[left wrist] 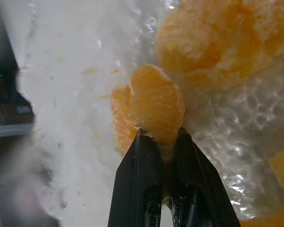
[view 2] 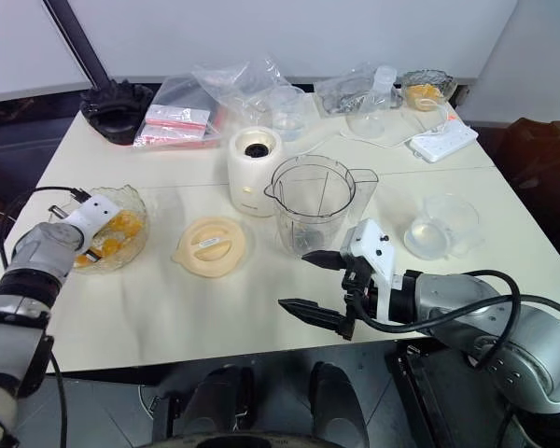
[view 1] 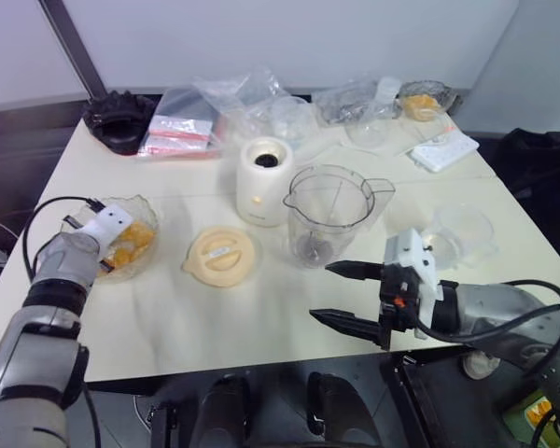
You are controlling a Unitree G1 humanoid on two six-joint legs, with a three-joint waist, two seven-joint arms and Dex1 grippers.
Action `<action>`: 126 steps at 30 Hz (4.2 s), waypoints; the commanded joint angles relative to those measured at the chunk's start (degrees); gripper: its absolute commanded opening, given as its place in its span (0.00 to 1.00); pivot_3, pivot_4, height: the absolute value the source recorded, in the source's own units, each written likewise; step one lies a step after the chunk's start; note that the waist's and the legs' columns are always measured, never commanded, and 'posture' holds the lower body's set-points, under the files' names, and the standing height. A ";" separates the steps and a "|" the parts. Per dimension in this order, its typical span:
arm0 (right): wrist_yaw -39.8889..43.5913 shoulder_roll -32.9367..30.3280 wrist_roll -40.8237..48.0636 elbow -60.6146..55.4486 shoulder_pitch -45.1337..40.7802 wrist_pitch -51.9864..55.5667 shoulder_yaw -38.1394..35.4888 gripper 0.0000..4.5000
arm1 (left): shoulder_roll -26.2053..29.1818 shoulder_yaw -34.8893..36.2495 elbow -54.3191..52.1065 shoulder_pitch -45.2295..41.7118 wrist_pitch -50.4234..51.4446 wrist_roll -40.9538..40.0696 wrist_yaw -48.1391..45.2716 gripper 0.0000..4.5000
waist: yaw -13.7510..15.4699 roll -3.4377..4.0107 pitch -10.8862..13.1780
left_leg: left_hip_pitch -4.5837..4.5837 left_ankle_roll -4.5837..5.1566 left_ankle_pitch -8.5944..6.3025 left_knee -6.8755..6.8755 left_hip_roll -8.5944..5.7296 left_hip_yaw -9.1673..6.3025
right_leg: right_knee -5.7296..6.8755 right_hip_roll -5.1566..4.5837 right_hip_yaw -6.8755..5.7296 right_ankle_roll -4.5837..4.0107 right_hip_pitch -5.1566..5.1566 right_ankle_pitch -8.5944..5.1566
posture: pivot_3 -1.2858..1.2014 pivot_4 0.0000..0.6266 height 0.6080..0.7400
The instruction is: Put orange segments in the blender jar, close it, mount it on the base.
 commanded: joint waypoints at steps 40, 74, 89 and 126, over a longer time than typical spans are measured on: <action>-6.06 3.81 -4.69 -6.74 22.64 -4.83 -21.34 1.00 | -32.64 -4.07 6.28 -45.37 -5.05 -33.05 -52.93 0.02 | 1.84 -0.31 0.05 | -0.05 0.10 -0.02 0.26 -0.18 -0.42 | -0.11 0.28 0.08 0.11 0.28 -0.08 | 0.52 0.24 1.00; -26.34 23.17 -33.23 7.80 27.03 -21.82 -22.14 1.00 | -19.83 10.92 -35.59 -21.05 11.78 -45.26 -42.34 0.56 | 1.17 0.09 -0.05 | 0.07 0.05 0.02 0.20 -0.19 -0.70 | 0.11 0.42 0.13 0.10 0.28 -0.09 | 0.52 0.24 1.00; -26.18 22.45 -46.26 41.76 13.04 -36.90 -22.11 1.00 | -10.70 13.64 -58.42 -1.57 22.76 -57.87 -32.20 0.56 | 0.21 0.38 -0.13 | 0.74 -0.02 0.06 0.20 -0.27 -0.72 | 0.07 0.44 0.30 0.20 0.87 -0.17 | 0.52 0.24 1.00; -22.01 21.17 -47.78 54.93 -0.46 -42.25 -19.59 1.00 | -7.69 10.43 -57.99 -1.33 20.75 -61.20 -26.29 0.56 | -1.42 0.45 -0.10 | 0.93 -0.02 0.05 0.09 -0.27 -0.68 | 0.05 0.51 0.43 0.28 0.97 -0.21 | 0.52 0.24 1.00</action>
